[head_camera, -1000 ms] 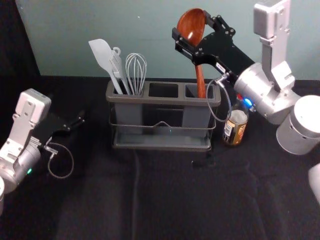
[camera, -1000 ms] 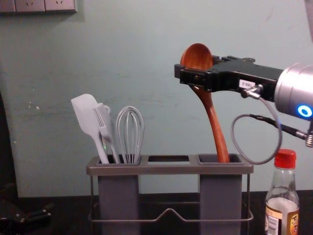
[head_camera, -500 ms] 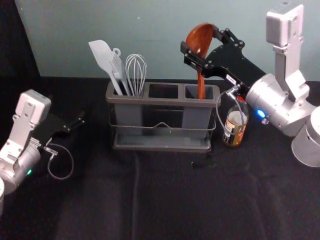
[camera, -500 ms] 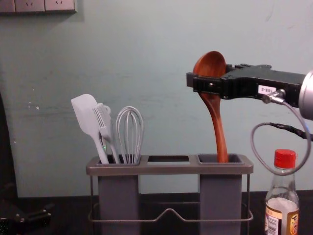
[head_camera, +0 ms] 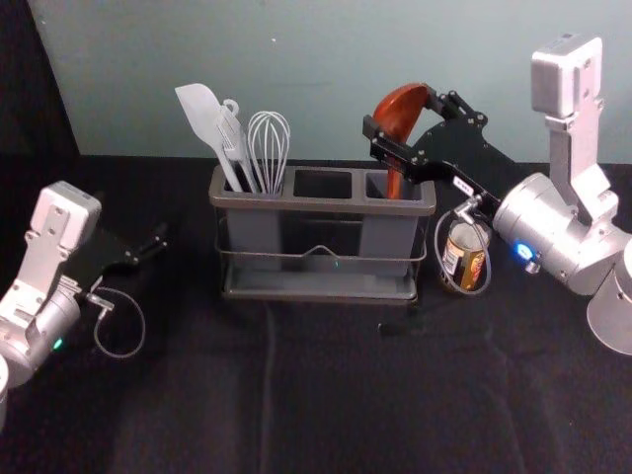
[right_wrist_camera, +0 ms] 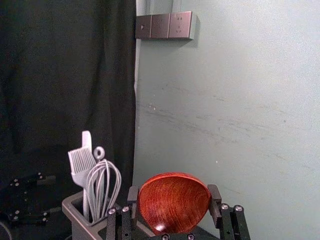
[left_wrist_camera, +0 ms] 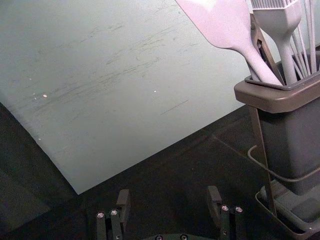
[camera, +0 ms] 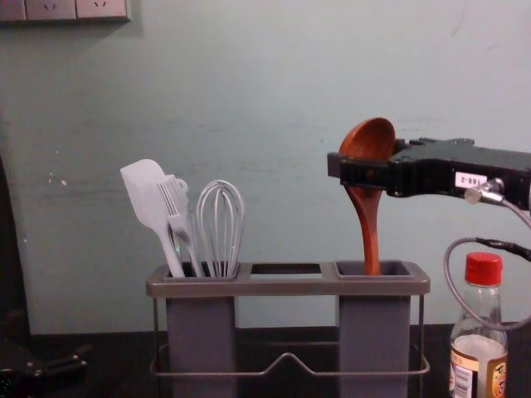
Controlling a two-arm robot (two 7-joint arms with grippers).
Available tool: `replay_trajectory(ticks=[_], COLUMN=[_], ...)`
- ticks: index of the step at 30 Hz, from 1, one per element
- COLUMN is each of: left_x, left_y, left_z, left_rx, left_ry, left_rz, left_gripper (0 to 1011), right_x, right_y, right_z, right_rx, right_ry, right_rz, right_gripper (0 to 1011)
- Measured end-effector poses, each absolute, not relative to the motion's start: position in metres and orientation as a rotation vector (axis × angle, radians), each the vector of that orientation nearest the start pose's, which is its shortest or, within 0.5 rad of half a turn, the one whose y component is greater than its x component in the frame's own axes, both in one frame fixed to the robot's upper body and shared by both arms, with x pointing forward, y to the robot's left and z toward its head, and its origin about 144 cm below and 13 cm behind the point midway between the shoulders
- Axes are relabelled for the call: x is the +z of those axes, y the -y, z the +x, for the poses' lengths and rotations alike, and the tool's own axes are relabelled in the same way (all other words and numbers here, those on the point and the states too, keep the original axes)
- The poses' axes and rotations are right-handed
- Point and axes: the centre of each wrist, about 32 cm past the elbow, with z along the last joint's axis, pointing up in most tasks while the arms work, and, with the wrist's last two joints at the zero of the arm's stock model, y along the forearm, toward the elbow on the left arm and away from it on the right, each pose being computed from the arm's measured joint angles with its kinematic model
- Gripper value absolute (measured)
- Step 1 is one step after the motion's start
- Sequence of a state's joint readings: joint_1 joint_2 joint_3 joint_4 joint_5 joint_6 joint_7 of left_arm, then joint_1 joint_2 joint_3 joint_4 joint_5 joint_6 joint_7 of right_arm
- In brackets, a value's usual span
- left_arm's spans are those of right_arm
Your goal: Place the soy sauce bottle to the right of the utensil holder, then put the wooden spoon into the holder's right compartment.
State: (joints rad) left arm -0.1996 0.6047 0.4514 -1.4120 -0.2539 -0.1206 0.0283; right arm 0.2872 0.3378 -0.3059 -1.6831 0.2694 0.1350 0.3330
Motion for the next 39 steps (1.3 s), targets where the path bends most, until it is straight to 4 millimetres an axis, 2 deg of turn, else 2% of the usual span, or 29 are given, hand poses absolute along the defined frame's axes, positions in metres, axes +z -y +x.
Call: replay_trajectory(ticks=[39], left_x=[1.14], left_y=[-0.31], left_z=[0.489], left_rx=[1.248], left_ry=[0.285], left_rz=[0.304], left_gripper=[1005], right_x=[1.244], right_y=[0.225], right_z=[0.509], right_rx=[-0.929], right_ry=[0.145], right_rz=[-0.044], right_gripper=[839])
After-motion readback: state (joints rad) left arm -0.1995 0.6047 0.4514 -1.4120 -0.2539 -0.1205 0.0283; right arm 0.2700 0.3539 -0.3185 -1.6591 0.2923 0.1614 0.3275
